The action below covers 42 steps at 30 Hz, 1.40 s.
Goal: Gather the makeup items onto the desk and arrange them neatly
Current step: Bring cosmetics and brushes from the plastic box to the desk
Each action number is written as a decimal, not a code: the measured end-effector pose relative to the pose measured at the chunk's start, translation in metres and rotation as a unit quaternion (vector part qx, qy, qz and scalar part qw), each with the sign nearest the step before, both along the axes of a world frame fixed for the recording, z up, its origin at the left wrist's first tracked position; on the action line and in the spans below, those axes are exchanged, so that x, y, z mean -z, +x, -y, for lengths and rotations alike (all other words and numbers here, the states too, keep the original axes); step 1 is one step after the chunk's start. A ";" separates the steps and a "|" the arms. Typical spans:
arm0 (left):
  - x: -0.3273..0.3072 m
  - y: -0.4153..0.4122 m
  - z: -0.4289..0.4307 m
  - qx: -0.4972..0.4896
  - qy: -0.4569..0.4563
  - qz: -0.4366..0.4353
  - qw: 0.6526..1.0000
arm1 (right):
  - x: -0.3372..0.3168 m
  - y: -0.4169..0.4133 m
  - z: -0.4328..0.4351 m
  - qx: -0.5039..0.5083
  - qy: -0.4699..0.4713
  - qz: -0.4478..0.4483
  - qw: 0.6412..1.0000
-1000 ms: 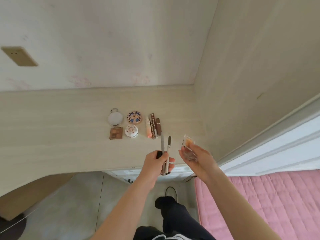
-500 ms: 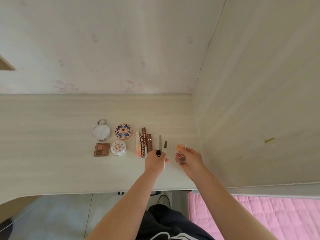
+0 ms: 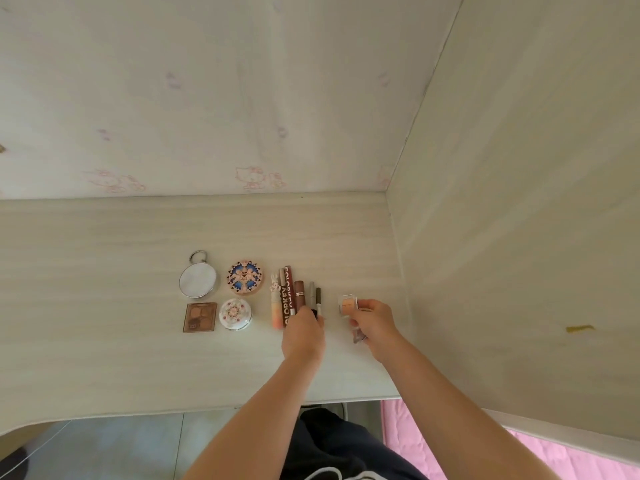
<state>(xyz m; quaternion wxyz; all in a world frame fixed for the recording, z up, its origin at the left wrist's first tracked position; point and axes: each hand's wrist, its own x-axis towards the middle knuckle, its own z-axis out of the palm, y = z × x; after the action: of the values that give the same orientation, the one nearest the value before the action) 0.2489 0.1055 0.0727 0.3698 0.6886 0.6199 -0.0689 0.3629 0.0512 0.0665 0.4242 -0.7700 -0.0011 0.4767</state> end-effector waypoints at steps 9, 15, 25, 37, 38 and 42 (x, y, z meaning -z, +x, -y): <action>0.000 0.009 -0.012 0.119 0.030 -0.078 0.989 | 0.002 0.002 -0.019 -0.103 -0.072 0.126 0.984; -0.001 0.008 -0.019 0.136 0.057 -0.087 0.985 | 0.000 0.006 -0.039 -0.163 -0.079 0.175 0.968; -0.002 0.007 -0.028 0.162 0.077 -0.109 0.978 | 0.000 0.010 -0.044 -0.243 -0.102 0.236 0.935; -0.007 0.016 -0.014 0.078 0.072 0.001 0.994 | -0.003 0.025 -0.021 -0.183 -0.093 0.250 0.946; -0.007 0.019 -0.011 0.068 0.057 0.009 0.996 | -0.004 0.025 -0.018 -0.170 -0.084 0.249 0.950; -0.006 0.022 -0.006 0.077 0.049 0.010 0.996 | -0.002 0.024 -0.009 -0.175 -0.037 0.264 0.948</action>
<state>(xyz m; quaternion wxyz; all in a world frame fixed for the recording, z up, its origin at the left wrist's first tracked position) 0.2712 0.1114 0.0786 0.3357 0.7524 0.5636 -0.0597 0.3867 0.0598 0.0688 0.2900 -0.8710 -0.2302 0.3228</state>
